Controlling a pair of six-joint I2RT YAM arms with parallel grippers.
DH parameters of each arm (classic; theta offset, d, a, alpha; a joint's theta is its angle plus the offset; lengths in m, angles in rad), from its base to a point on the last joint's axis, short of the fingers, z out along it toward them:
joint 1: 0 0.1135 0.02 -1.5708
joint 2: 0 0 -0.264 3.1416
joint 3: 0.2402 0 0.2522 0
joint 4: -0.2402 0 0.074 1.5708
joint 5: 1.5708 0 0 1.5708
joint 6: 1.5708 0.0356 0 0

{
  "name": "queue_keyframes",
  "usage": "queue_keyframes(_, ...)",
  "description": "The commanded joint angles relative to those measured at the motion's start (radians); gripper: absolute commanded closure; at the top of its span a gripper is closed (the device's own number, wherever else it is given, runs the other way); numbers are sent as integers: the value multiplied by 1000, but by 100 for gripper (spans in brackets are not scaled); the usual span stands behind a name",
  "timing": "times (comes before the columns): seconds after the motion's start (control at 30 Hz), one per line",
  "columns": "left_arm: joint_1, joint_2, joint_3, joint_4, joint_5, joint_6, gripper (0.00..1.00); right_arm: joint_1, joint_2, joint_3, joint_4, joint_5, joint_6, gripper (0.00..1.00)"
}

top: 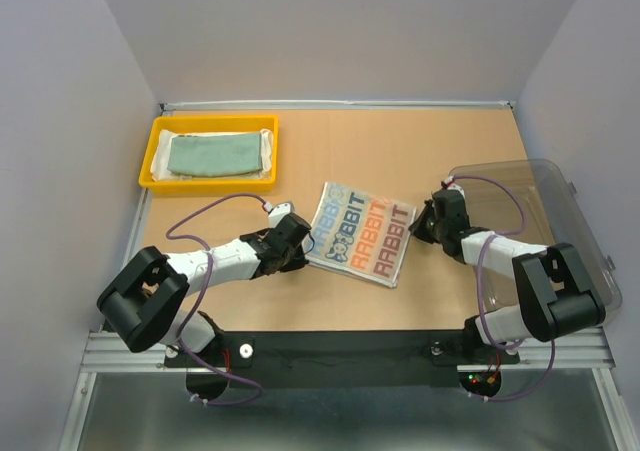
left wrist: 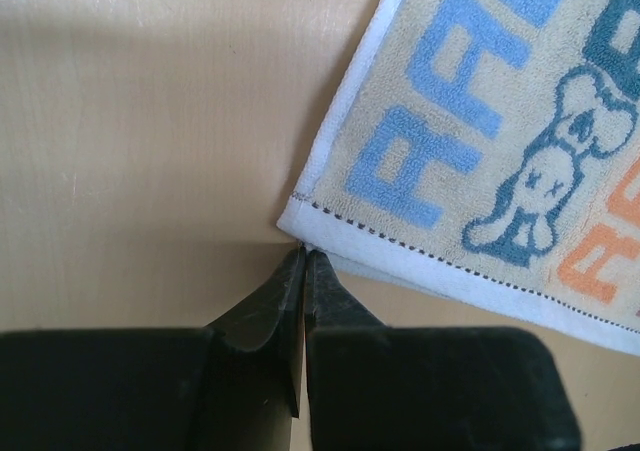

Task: Fold and stack the towels
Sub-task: Fold the towel

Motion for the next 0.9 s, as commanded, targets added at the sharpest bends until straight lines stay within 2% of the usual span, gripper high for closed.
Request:
queue_keyframes(0.0, -6, 46, -22, -121, -11, 1, 92, -27, -12, 40, 49, -9, -41, 99)
queue_keyframes(0.37, -7, 60, -18, -124, -6, 1, 92, -68, -24, 70, 9, -44, -98, 99)
queue_keyframes(0.5, -6, 54, -16, -125, -11, 3, 92, -67, -8, 80, -17, -145, -128, 73)
queue_keyframes(0.57, -6, 40, -12, -133, -17, 6, 91, -67, -36, 80, -32, -201, -147, 66)
queue_keyframes(0.73, -6, -38, 13, -156, -46, 11, 88, -39, -139, 120, -185, -297, -272, 61)
queue_keyframes(0.83, -6, -41, 24, -155, -51, 18, 88, 79, -183, 175, -294, -311, -357, 60)
queue_keyframes(0.87, -6, -37, 25, -153, -52, 20, 88, 175, -183, 192, -316, -275, -377, 60)
